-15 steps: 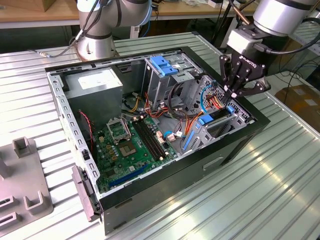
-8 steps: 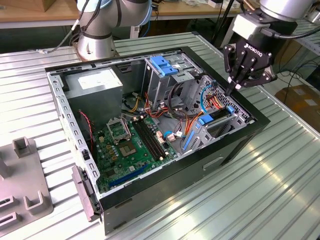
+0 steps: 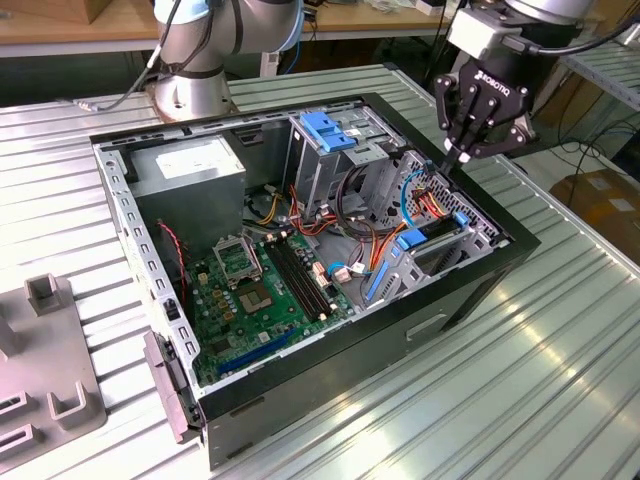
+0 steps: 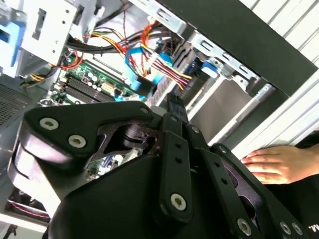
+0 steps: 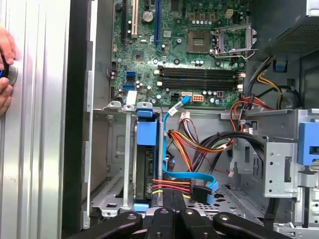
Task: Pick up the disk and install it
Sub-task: 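Insert the second disk wire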
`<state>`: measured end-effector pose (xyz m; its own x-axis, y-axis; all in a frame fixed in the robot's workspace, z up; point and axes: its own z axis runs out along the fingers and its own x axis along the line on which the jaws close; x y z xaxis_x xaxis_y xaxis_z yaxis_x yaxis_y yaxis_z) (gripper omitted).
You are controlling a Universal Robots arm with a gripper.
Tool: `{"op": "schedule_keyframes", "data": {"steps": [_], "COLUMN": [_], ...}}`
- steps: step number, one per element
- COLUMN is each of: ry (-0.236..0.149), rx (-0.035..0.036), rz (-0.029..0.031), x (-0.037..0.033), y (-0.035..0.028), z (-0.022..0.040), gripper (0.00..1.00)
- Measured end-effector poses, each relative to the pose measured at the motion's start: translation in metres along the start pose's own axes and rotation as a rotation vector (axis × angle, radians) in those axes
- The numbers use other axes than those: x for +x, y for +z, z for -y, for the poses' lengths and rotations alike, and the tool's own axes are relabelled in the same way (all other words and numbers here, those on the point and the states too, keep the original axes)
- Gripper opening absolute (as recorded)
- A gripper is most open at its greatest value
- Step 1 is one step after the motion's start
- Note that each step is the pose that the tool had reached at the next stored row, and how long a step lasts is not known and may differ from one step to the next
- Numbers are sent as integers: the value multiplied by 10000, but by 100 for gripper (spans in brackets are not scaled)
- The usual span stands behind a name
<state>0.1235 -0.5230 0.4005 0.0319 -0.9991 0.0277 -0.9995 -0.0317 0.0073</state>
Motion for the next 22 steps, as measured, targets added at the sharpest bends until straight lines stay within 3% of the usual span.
{"op": "schedule_keyframes", "data": {"steps": [3, 7, 9, 10, 13, 15, 17, 18, 19, 22], "ry": [-2, -3, -2, -2, -1, 2, 0, 0, 1, 0], "rx": [0, -11, -19, -19, -20, -21, -21, -20, -19, -18], "rz": [-20, -189, -424, -459, -496, -507, -524, -603, -642, -648], "x": [-46, -131, -216, -241, -295, -313, -321, -336, -356, -410], "y": [-2, -8, -10, -10, -4, 33, 58, 77, 86, 86], "z": [1, 2, -6, -5, -5, -12, -18, -26, -31, -31], "gripper": [11, 11, 11, 11, 11, 17, 17, 24, 24, 24]}}
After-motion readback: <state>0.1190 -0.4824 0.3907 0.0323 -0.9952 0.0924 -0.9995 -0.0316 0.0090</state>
